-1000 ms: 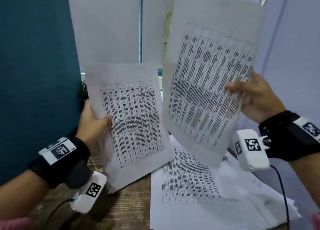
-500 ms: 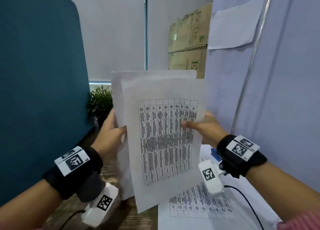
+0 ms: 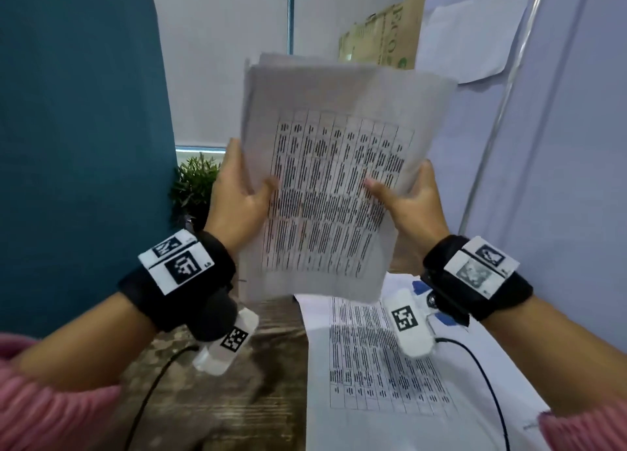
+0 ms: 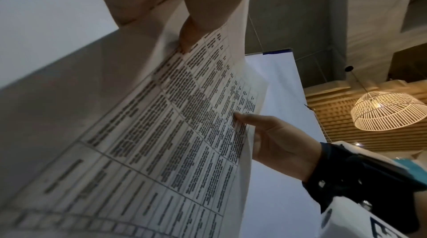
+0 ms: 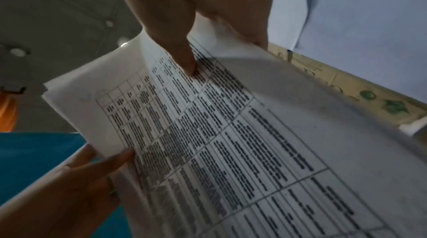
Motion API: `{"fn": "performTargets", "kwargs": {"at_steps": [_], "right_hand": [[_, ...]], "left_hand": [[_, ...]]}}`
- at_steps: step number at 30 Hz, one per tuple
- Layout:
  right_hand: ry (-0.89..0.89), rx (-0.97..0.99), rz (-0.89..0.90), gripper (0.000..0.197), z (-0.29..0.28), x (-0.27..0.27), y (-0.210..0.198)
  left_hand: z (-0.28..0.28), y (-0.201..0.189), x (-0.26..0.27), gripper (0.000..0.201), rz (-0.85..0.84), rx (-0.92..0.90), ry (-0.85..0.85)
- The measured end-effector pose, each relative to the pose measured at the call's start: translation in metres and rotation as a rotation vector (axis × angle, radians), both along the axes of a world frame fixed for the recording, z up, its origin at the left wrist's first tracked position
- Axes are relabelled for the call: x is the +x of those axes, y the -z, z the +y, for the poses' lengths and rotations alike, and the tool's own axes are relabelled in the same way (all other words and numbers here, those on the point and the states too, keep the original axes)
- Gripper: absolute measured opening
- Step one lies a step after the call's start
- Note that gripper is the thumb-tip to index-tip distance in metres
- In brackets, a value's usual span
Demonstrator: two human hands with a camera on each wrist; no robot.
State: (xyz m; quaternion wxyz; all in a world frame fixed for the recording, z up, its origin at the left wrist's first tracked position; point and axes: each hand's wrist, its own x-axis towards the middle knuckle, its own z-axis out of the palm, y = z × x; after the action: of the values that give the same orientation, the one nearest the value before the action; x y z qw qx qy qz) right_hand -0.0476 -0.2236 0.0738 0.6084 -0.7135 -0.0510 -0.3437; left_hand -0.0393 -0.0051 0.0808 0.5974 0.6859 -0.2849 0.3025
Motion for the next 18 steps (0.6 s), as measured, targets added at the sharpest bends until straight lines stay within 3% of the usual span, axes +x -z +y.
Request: {"fn": "performTargets", "kwargs": {"at_steps": [3,7,9,11,14,18], "right_hand": [[-0.089,-0.034,-0.021,0.052,-0.002,-0.001,0.003],[0.062,-0.216,0.175,0.068,-0.008,-0.007,0.032],[0.152,-0.365,0.279,0.060,-0.010,-0.009,0.047],[0.116,-0.284,0.279,0.051,-0.010,-0.008,0.042],[0.046,-0.126,0.164,0.058,-0.012,-0.002,0.022],[0.014,-0.085,0.131,0.034,-0.017,-0.008,0.020]], "left_hand": [[-0.007,0.004,0.000,0.052,0.073,0.018,0.021],[-0.013,0.041,-0.001,0.055,0.266,0.071,0.090],[-0.014,0.054,0.000,0.052,0.320,0.064,0.070],[-0.015,0.050,0.002,0.051,0.343,0.054,0.061],[-0.016,0.029,0.005,0.048,0.313,0.029,0.051],[-0.015,0.033,0.008,0.042,0.334,-0.042,0.075]]}}
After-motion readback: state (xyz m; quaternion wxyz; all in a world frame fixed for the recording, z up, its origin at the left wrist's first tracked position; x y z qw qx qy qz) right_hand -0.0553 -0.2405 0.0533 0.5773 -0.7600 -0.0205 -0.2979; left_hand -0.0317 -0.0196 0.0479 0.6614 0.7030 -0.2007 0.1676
